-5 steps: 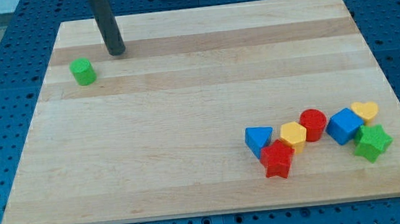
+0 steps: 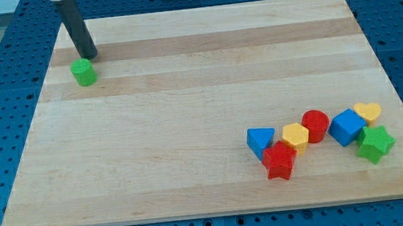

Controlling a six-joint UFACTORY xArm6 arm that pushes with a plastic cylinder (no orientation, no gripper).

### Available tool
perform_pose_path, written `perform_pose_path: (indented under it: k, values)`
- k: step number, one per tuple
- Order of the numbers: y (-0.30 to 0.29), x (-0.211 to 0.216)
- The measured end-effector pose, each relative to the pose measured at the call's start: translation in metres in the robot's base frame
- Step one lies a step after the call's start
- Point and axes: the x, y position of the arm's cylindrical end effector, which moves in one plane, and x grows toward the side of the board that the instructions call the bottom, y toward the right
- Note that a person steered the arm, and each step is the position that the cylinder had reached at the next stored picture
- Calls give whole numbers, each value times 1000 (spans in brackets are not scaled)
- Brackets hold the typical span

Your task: Move the green circle slightly down

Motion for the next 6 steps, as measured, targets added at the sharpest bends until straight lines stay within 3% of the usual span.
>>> perform_pose_path:
  k: [6]
  values:
    - [25, 45]
